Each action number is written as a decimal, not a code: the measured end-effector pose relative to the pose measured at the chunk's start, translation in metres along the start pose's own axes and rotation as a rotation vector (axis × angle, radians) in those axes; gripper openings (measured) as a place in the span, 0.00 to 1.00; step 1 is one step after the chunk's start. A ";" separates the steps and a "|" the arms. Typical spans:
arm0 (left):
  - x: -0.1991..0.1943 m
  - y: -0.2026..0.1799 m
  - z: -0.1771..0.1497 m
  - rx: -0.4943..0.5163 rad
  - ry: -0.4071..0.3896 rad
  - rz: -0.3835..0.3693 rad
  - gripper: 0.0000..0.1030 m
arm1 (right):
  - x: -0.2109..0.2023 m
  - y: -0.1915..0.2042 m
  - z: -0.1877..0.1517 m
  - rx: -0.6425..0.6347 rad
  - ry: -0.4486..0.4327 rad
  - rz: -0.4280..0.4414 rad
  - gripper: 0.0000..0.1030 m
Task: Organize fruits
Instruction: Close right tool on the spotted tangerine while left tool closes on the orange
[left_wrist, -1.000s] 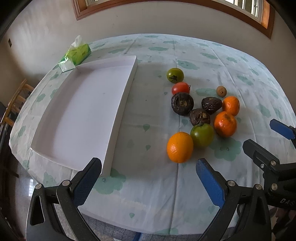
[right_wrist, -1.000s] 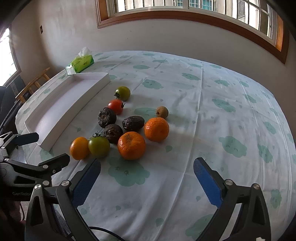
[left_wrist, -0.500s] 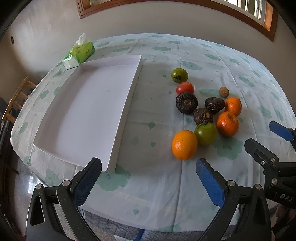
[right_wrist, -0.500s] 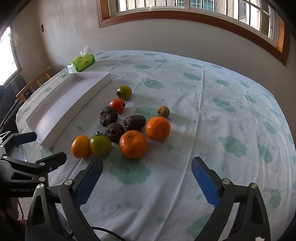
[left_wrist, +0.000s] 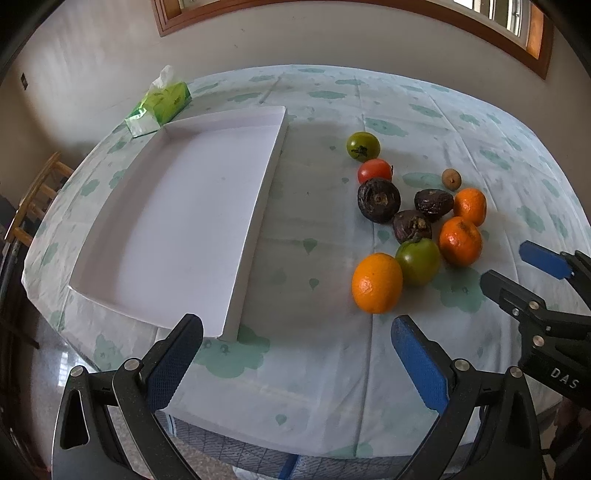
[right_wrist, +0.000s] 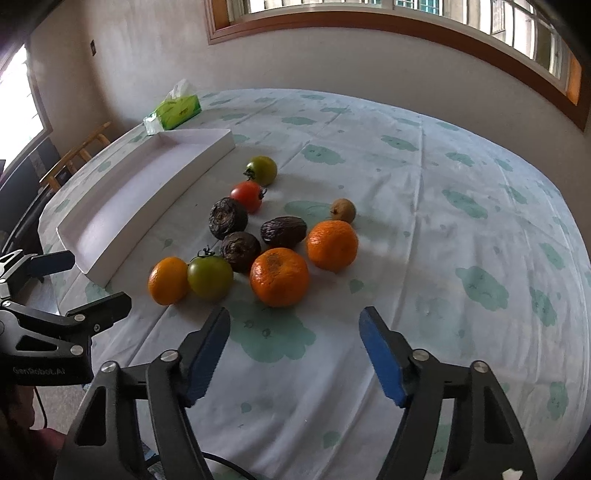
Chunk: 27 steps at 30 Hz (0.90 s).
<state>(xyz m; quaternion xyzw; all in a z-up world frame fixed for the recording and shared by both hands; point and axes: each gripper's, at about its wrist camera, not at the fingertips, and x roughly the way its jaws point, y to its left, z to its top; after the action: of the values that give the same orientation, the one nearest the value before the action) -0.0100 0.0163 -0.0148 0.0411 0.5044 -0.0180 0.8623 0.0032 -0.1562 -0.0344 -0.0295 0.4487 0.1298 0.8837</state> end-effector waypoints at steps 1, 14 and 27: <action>0.001 0.000 0.000 0.000 0.002 -0.002 0.96 | 0.002 0.001 0.001 -0.004 0.003 0.004 0.64; 0.005 -0.005 0.001 0.014 0.009 -0.015 0.91 | 0.030 0.009 0.017 -0.032 0.056 0.014 0.55; 0.009 -0.010 0.005 0.024 0.016 -0.027 0.87 | 0.045 0.008 0.025 -0.031 0.082 0.029 0.47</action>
<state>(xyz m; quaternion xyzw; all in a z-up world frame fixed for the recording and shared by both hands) -0.0021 0.0062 -0.0209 0.0449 0.5117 -0.0354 0.8572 0.0463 -0.1350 -0.0549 -0.0418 0.4830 0.1483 0.8619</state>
